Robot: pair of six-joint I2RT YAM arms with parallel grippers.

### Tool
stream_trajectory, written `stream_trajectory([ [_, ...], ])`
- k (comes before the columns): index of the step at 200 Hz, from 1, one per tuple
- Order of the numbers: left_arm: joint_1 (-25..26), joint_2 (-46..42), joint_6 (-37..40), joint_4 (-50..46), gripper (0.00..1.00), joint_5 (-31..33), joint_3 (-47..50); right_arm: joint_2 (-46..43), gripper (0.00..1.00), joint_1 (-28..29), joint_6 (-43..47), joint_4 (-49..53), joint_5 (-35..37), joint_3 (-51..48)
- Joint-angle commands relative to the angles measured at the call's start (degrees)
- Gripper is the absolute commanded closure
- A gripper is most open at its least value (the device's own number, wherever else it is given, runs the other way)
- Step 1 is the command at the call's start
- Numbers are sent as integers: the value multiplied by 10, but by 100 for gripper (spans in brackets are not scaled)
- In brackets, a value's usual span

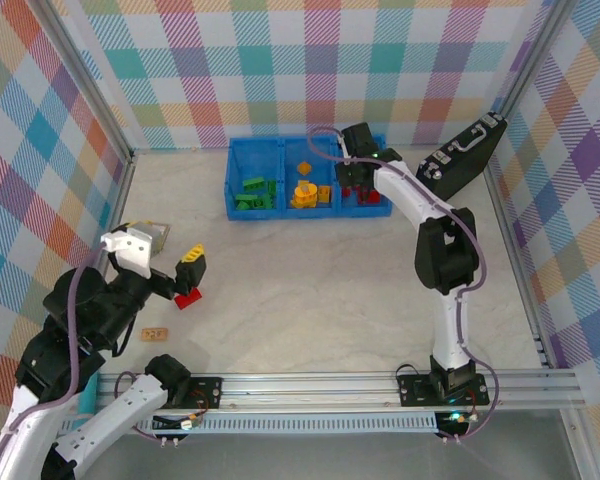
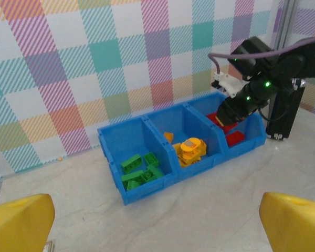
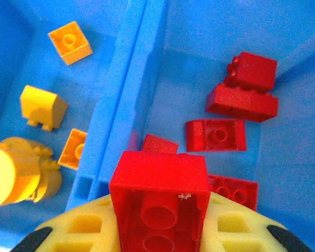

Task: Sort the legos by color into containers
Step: Place the lego in the container, then pick up the lego from the middle-left of the table.

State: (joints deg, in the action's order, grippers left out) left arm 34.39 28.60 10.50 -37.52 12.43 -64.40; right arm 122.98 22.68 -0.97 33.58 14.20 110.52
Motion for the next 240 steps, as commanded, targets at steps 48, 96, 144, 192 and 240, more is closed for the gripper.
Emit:
stream_trajectory([
  [48,5,-28,28,-107,0,-36,-100,-19,39,-9,85,-8,-15,3],
  [96,5,-25,0,-253,0,27,-230,-114,12,-3,207,-24,-123,-11],
  [144,6,17,-9,-259,0,91,-268,-143,7,114,509,-133,-467,-112],
  [192,6,54,-15,-199,0,76,-205,-14,5,225,642,-130,-596,-38],
  [240,6,53,-18,-146,0,37,-118,111,4,299,608,-199,-607,44],
])
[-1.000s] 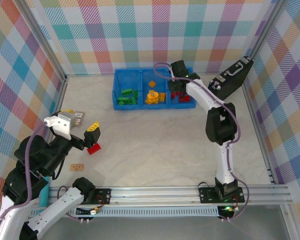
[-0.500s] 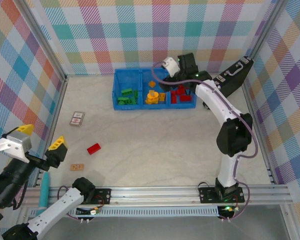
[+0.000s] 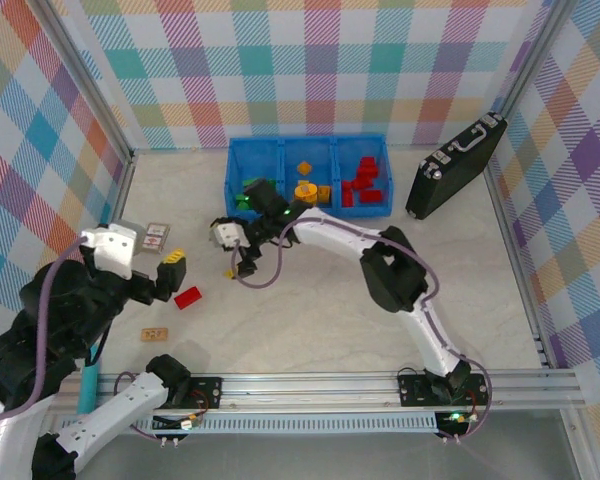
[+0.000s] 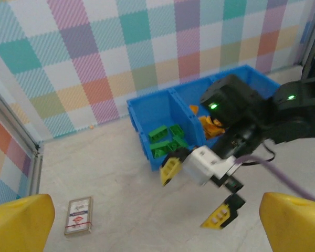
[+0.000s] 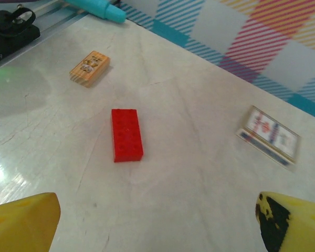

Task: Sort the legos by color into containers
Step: Pick up the lego from the middle-left of the table.

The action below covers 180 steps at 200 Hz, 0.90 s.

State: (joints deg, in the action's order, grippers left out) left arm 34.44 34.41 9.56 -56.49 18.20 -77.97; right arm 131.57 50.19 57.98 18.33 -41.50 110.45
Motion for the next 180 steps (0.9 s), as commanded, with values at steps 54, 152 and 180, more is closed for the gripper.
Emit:
stream_trajectory([
  [54,5,-28,1,81,0,-46,75,104,1,83,-36,-137,27,76],
  [152,5,-95,12,119,0,-69,105,215,19,141,-19,-7,200,212],
  [180,5,-103,15,116,0,-71,107,249,22,143,-42,60,253,279],
])
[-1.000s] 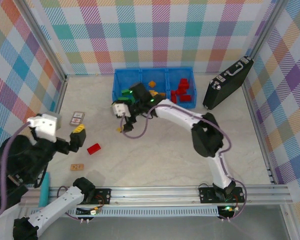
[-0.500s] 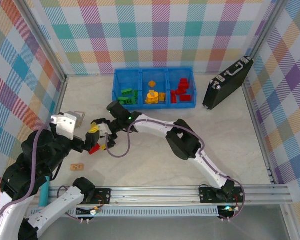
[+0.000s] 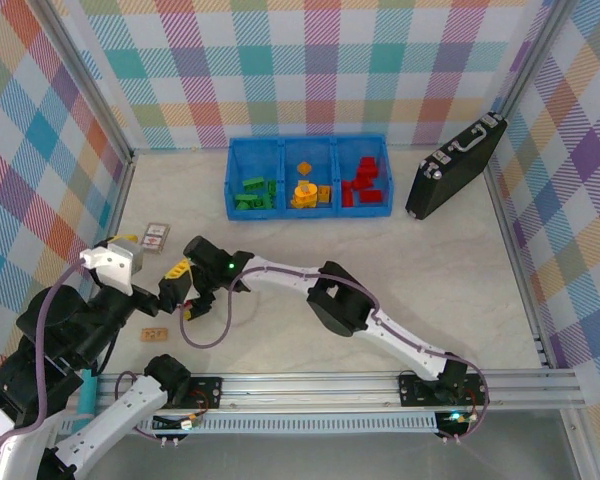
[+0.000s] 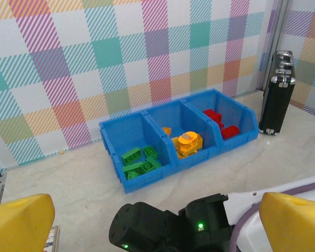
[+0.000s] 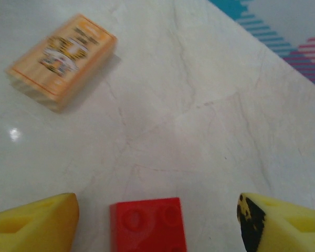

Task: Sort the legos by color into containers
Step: Pick up the lego from the middle-left of the table.

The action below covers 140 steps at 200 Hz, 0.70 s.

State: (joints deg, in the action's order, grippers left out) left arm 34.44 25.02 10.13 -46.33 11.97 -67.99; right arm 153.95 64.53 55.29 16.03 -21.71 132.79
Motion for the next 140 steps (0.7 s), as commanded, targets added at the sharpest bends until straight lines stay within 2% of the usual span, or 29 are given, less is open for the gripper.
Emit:
stream_trajectory([
  [1,5,-10,9,14,0,-9,7,26,22,0,-15,84,56,58],
  [26,5,-15,12,7,0,-2,7,47,30,0,-16,136,70,96],
  [60,5,-19,9,0,0,1,0,41,37,0,-1,190,81,88],
  [99,5,-15,-5,-2,0,-7,-2,30,56,-1,7,226,94,65],
  [140,5,-4,-13,-22,0,11,-18,21,65,-8,-2,271,105,57],
])
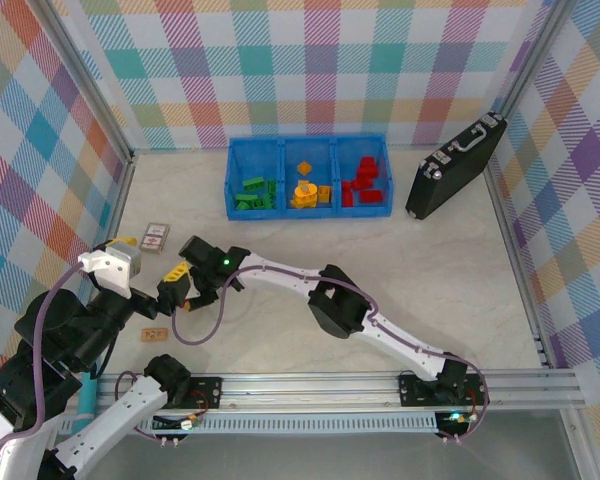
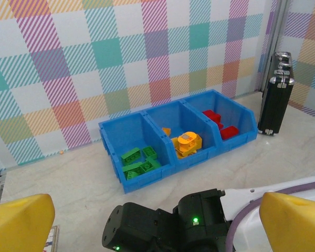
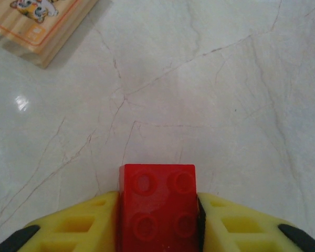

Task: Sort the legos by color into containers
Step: Pick up the lego from the middle-left of the table, then place the lego in the container.

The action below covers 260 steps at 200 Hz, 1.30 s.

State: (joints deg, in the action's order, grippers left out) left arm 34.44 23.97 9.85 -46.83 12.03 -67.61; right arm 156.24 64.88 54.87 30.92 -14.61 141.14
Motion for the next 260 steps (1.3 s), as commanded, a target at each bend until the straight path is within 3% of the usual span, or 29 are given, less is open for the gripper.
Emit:
stream_trajectory([
  [1,5,6,-10,-17,0,10,-23,-3,66,-11,2,123,34,-27],
  [34,5,5,-20,-25,0,29,-29,-51,74,-32,-12,149,42,-86],
  [69,5,24,-32,-13,0,49,-25,-205,78,-82,-73,81,43,-256],
  [101,5,65,-61,5,0,84,-21,-349,80,-169,-161,65,89,-367],
  [142,5,103,-95,63,0,92,27,-477,81,-297,-186,24,130,-457],
  [185,5,143,-126,98,0,77,33,-477,81,-409,-222,-55,177,-456],
  [224,5,203,-213,86,0,118,41,-387,80,-442,-243,-103,221,-411],
  [260,5,237,-238,91,0,144,59,-323,79,-461,-238,-114,233,-374],
])
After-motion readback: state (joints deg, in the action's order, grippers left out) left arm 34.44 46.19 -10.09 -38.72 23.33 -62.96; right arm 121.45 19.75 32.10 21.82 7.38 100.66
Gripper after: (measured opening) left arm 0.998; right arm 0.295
